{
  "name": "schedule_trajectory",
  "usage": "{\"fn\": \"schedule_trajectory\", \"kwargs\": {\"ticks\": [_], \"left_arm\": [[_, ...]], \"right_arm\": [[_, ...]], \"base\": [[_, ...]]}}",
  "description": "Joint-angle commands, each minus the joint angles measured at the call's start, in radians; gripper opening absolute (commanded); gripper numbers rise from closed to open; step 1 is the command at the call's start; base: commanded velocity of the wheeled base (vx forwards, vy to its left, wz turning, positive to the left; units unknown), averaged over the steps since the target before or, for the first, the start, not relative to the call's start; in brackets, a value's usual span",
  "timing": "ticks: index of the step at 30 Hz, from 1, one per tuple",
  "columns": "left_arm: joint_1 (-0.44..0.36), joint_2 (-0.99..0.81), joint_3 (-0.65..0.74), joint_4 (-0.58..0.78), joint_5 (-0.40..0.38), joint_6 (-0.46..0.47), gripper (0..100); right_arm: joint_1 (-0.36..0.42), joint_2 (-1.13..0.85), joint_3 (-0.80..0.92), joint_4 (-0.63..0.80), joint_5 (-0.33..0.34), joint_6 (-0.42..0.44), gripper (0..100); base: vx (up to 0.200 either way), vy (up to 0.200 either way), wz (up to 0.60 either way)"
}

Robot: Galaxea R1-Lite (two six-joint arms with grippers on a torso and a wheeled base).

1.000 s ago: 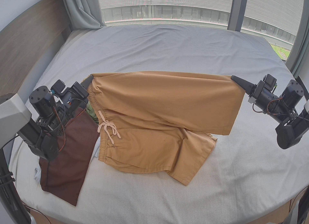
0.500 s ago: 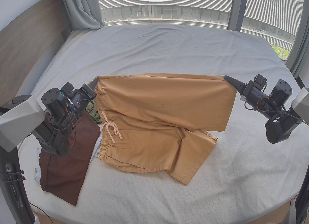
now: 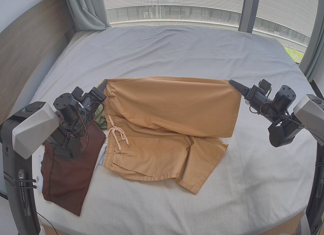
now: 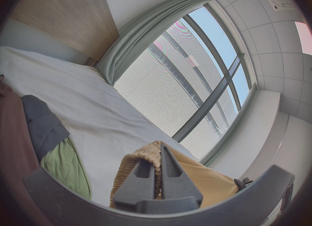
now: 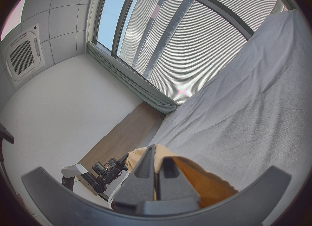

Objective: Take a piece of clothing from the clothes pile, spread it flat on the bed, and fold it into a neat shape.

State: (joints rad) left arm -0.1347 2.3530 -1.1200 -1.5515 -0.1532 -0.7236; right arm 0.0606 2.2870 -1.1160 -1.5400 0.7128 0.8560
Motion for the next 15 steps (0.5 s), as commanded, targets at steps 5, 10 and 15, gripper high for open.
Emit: {"fn": "schedule_trajectory", "kwargs": {"ticks": [5, 10, 15], "left_arm": [[0.003, 0.103, -0.103, 0.001, 0.001, -0.026, 0], [0.003, 0.146, -0.152, 0.001, 0.003, -0.030, 0], [0.003, 0.158, -0.172, 0.001, 0.006, -0.034, 0]], "right_arm": [[-0.001, 0.112, -0.117, 0.011, 0.002, 0.000, 0], [-0.001, 0.147, -0.183, 0.041, 0.002, 0.000, 0], [0.001, 0.169, -0.222, 0.051, 0.002, 0.000, 0]], "base": [[0.000, 0.000, 0.00], [0.000, 0.000, 0.00], [0.000, 0.000, 0.00]]}}
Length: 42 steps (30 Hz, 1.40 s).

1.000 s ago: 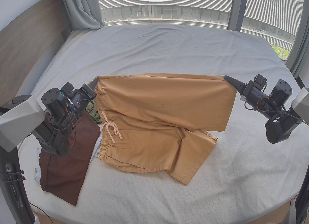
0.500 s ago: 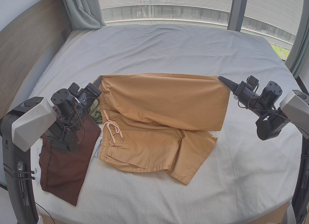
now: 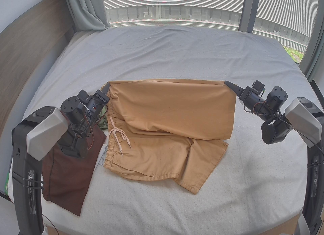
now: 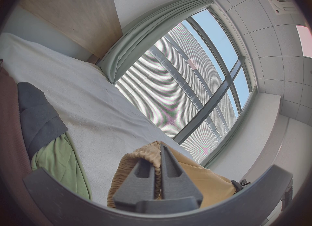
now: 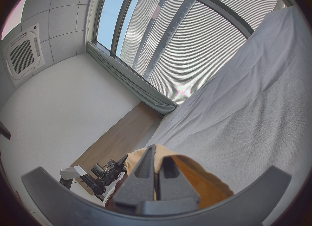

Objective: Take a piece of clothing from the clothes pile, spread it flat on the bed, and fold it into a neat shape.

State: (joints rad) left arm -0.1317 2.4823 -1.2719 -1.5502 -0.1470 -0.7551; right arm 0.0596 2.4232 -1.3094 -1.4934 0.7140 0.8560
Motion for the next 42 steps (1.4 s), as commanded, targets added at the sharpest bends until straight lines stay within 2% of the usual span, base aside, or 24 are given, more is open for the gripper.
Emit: {"fn": "schedule_trajectory", "kwargs": {"ticks": [1, 20, 41, 42], "left_arm": [[0.000, 0.030, -0.020, 0.001, -0.002, -0.003, 0], [0.011, 0.075, -0.095, 0.002, -0.005, -0.004, 0], [0.017, 0.118, -0.133, 0.002, -0.009, -0.010, 0], [0.017, 0.118, -0.135, 0.002, -0.009, -0.010, 100]], "right_arm": [[0.002, 0.034, -0.033, 0.013, 0.001, 0.000, 0], [0.000, 0.080, -0.140, 0.058, -0.001, 0.000, 0], [0.011, 0.135, -0.317, 0.183, -0.002, 0.000, 0], [0.011, 0.135, -0.317, 0.186, -0.002, 0.000, 0]], "base": [[0.000, 0.000, 0.00], [0.000, 0.000, 0.00], [0.000, 0.000, 0.00], [0.000, 0.000, 0.00]]}}
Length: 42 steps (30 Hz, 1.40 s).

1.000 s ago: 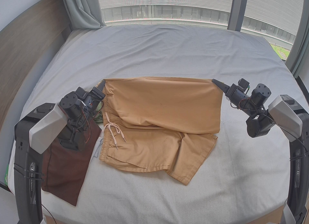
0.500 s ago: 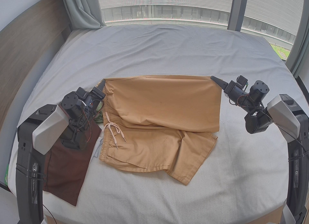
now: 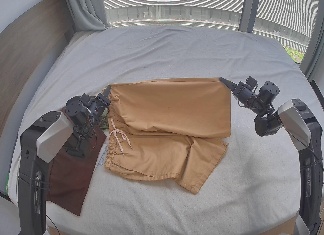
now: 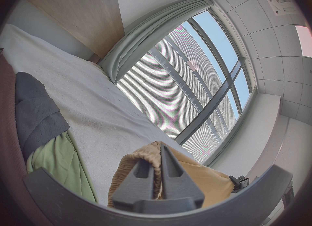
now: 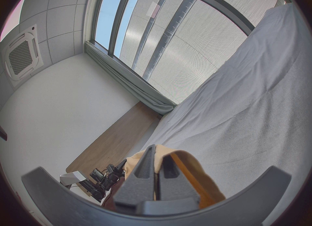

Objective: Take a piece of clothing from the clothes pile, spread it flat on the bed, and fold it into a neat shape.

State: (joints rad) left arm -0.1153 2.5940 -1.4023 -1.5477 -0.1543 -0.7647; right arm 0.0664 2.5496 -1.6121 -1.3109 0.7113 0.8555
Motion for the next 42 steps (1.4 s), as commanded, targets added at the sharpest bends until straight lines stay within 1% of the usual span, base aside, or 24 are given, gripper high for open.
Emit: {"fn": "schedule_trajectory", "kwargs": {"ticks": [1, 4, 5, 11, 17, 18, 20, 24, 30, 31, 34, 35, 36, 38, 39, 40, 42], "left_arm": [[-0.001, 0.006, -0.009, 0.003, -0.004, -0.001, 100], [-0.003, 0.006, -0.026, 0.011, -0.005, -0.002, 100], [-0.006, 0.008, -0.037, 0.017, -0.005, -0.013, 100], [-0.014, 0.017, -0.044, 0.037, -0.005, -0.045, 100], [-0.018, 0.017, -0.014, 0.043, -0.001, -0.045, 100], [-0.018, 0.012, 0.009, 0.046, -0.001, -0.045, 100], [-0.018, 0.008, 0.026, 0.044, -0.001, -0.045, 100], [-0.015, -0.031, 0.105, 0.037, 0.005, -0.036, 100], [-0.012, -0.134, 0.292, 0.023, -0.005, -0.015, 100], [-0.012, -0.176, 0.372, 0.017, -0.019, -0.004, 100], [-0.007, -0.267, 0.526, 0.001, -0.077, 0.008, 100], [-0.007, -0.267, 0.526, 0.001, -0.077, 0.008, 100], [-0.004, -0.331, 0.622, 0.001, -0.105, 0.025, 100], [-0.001, -0.393, 0.720, 0.001, -0.128, 0.047, 100], [-0.001, -0.397, 0.726, 0.001, -0.130, 0.048, 100], [-0.001, -0.448, 0.803, 0.001, -0.148, 0.061, 100], [0.000, -0.488, 0.861, 0.001, -0.163, 0.073, 100]], "right_arm": [[0.004, 0.005, -0.020, 0.022, 0.000, 0.000, 0], [0.004, 0.009, -0.026, 0.033, -0.004, -0.003, 0], [0.004, 0.011, -0.029, 0.033, -0.004, -0.003, 100], [-0.002, 0.032, -0.049, 0.030, -0.007, -0.003, 100], [-0.003, 0.000, 0.021, 0.018, -0.007, -0.004, 100], [-0.002, -0.029, 0.075, 0.004, -0.007, -0.007, 100], [0.000, -0.048, 0.116, -0.010, -0.007, -0.009, 100], [0.006, -0.124, 0.273, -0.077, -0.006, -0.013, 100], [0.009, -0.229, 0.486, -0.162, -0.006, -0.016, 100], [0.009, -0.267, 0.555, -0.183, -0.006, -0.020, 100], [0.012, -0.348, 0.687, -0.209, -0.006, -0.039, 100], [0.012, -0.348, 0.687, -0.209, -0.006, -0.039, 100], [0.012, -0.397, 0.765, -0.225, -0.006, -0.055, 100], [0.026, -0.457, 0.859, -0.229, -0.006, -0.070, 100], [0.027, -0.460, 0.865, -0.229, -0.007, -0.070, 100], [0.046, -0.503, 0.940, -0.231, -0.007, -0.070, 100], [0.056, -0.545, 0.999, -0.231, -0.006, -0.078, 100]], "base": [[0.000, 0.000, 0.00], [0.000, 0.000, 0.00], [0.000, 0.000, 0.00], [0.000, 0.000, 0.00], [0.000, 0.000, 0.00], [0.000, 0.000, 0.00], [0.000, 0.000, 0.00], [0.000, 0.000, 0.00], [0.000, 0.000, 0.00], [0.000, 0.000, 0.00], [0.000, 0.000, 0.00], [0.000, 0.000, 0.00], [0.000, 0.000, 0.00], [0.000, 0.000, 0.00], [0.000, 0.000, 0.00], [0.000, 0.000, 0.00], [0.000, 0.000, 0.00]]}}
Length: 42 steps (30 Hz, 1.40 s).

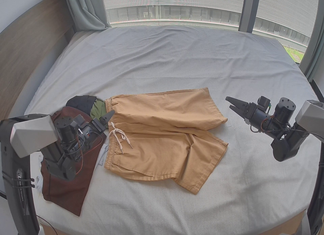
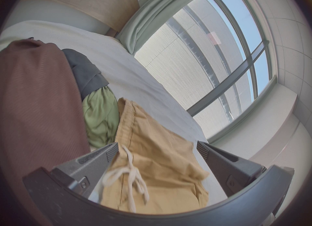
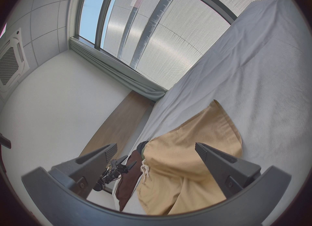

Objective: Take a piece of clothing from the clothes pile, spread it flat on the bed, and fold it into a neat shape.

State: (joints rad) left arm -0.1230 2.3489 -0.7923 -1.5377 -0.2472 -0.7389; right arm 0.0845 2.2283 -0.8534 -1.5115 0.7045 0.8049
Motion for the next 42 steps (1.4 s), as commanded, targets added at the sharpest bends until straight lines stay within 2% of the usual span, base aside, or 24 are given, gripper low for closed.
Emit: {"fn": "schedule_trajectory", "kwargs": {"ticks": [1, 9, 19, 20, 21, 22, 26, 31, 35, 40, 42], "left_arm": [[0.013, -0.261, 0.275, -0.009, -0.081, 0.055, 100], [0.075, -0.296, 0.332, -0.010, -0.185, 0.115, 100], [0.102, -0.261, 0.367, -0.010, -0.320, 0.219, 100], [0.103, -0.252, 0.384, -0.010, -0.356, 0.253, 100], [0.103, -0.252, 0.384, -0.010, -0.356, 0.253, 100], [0.105, -0.244, 0.407, -0.010, -0.377, 0.293, 100], [0.115, -0.221, 0.412, -0.010, -0.380, 0.359, 100], [0.118, -0.200, 0.413, -0.010, -0.380, 0.372, 100], [0.115, -0.197, 0.420, -0.010, -0.380, 0.374, 100], [0.120, -0.188, 0.418, -0.010, -0.380, 0.405, 100], [0.120, -0.184, 0.420, -0.010, -0.382, 0.414, 100]], "right_arm": [[0.041, -0.245, 0.266, -0.030, 0.001, -0.029, 100], [0.052, -0.340, 0.390, -0.029, 0.012, -0.029, 100], [0.044, -0.300, 0.347, -0.029, 0.004, -0.030, 100], [0.043, -0.277, 0.352, -0.029, 0.004, -0.035, 100], [0.043, -0.277, 0.352, -0.029, 0.004, -0.035, 100], [0.040, -0.240, 0.350, -0.029, 0.003, -0.046, 100], [0.031, -0.190, 0.347, -0.029, 0.003, -0.093, 100], [0.021, -0.147, 0.341, -0.029, 0.000, -0.162, 100], [0.020, -0.128, 0.335, -0.029, -0.002, -0.162, 100], [0.018, -0.064, 0.315, -0.029, -0.054, -0.165, 100], [0.020, -0.041, 0.310, -0.029, -0.056, -0.165, 100]], "base": [[0.000, 0.000, 0.00], [0.000, 0.000, 0.00], [0.000, 0.000, 0.00], [0.000, 0.000, 0.00], [0.000, 0.000, 0.00], [0.000, 0.000, 0.00], [0.000, 0.000, 0.00], [0.000, 0.000, 0.00], [0.000, 0.000, 0.00], [0.000, 0.000, 0.00], [0.000, 0.000, 0.00]]}}
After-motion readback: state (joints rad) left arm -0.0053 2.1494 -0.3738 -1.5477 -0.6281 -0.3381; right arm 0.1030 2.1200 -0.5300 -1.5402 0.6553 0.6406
